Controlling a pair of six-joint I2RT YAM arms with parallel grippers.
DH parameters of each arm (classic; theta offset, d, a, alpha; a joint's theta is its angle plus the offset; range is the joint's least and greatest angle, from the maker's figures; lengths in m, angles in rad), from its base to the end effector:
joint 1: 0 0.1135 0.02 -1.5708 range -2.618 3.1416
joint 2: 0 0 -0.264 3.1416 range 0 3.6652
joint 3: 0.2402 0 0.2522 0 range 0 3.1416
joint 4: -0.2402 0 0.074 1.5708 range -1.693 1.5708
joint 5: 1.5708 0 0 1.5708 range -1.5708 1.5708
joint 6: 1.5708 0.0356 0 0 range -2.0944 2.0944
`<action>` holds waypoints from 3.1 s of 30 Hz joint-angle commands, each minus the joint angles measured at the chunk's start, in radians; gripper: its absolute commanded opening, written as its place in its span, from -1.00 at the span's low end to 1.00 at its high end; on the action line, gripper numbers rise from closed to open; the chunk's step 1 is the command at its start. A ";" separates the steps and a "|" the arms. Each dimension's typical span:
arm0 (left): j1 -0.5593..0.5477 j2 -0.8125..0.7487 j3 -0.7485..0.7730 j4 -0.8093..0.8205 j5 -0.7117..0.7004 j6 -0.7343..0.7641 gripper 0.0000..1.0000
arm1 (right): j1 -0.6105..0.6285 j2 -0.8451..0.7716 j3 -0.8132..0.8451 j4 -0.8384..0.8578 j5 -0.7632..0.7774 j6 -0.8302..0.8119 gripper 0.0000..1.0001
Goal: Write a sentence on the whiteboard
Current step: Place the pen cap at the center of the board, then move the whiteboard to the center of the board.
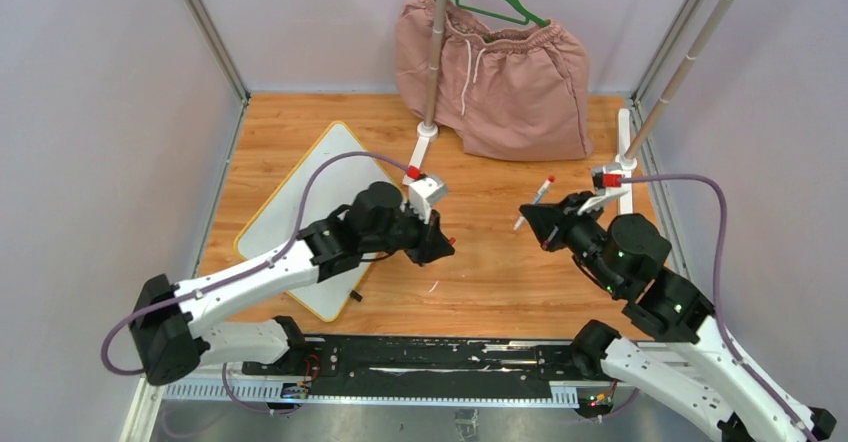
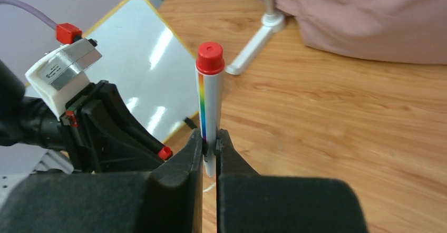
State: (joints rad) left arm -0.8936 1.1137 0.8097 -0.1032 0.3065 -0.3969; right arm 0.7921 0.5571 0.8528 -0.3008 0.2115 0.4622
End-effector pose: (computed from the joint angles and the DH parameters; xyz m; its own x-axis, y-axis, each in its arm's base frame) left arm 0.1510 -0.2049 0.2916 -0.5832 0.1372 -0.8007 0.7494 0.4711 -0.4652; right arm 0.0907 0.0813 0.3813 -0.2478 0.3696 -0.8955 -0.4894 0.7500 0.4450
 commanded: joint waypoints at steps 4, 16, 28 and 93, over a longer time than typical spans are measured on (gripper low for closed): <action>-0.127 0.315 0.227 -0.306 -0.318 0.144 -1.00 | -0.006 -0.165 -0.016 -0.337 0.162 -0.055 -1.00; -0.128 0.781 0.527 -0.445 -0.383 0.149 -1.00 | -0.006 -0.286 -0.082 -0.393 0.133 -0.008 -1.00; -0.125 0.935 0.611 -0.428 -0.357 0.138 -0.56 | -0.007 -0.275 -0.091 -0.366 0.107 -0.004 -1.00; -0.100 -0.338 -0.036 0.295 0.184 -0.055 -0.07 | 0.285 0.181 -0.125 0.813 -0.400 0.095 -1.00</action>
State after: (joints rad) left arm -0.9962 0.7612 0.7444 0.1478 0.4366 -0.4343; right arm 1.0515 0.7490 0.7269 0.3943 -0.2127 0.5758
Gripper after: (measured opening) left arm 0.515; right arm 0.066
